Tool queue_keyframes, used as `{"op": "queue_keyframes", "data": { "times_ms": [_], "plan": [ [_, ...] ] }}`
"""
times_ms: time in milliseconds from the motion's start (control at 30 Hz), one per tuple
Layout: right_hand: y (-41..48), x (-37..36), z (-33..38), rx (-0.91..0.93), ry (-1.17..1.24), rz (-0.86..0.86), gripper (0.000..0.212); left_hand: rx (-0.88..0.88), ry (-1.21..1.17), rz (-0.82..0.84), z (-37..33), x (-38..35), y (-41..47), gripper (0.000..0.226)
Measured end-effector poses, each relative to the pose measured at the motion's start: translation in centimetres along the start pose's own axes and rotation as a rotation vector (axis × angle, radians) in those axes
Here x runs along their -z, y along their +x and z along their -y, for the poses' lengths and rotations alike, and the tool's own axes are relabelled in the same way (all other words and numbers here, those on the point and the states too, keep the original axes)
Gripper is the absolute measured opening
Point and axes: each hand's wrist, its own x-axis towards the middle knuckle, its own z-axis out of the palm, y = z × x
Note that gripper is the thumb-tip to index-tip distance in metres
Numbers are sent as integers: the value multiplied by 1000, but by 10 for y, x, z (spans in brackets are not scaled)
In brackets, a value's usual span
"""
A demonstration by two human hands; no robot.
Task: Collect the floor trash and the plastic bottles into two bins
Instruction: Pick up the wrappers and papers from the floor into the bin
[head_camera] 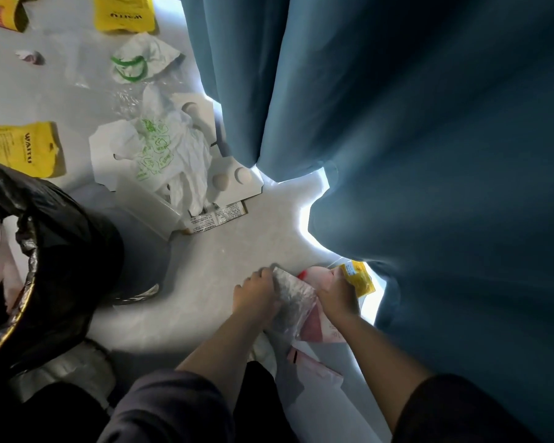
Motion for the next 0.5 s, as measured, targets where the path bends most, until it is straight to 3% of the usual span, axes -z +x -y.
{"op": "queue_keyframes", "data": {
  "times_ms": [133, 233, 500],
  "plan": [
    [3, 10, 5, 66, -39, 89, 17, 178, -159, -42, -12, -6, 3, 46],
    [1, 19, 7, 111, -17, 127, 8, 143, -79, -45, -13, -5, 5, 31],
    [3, 28, 9, 130, -70, 68, 23, 116, -111, -142, 7, 20, 10, 13]
  ]
}}
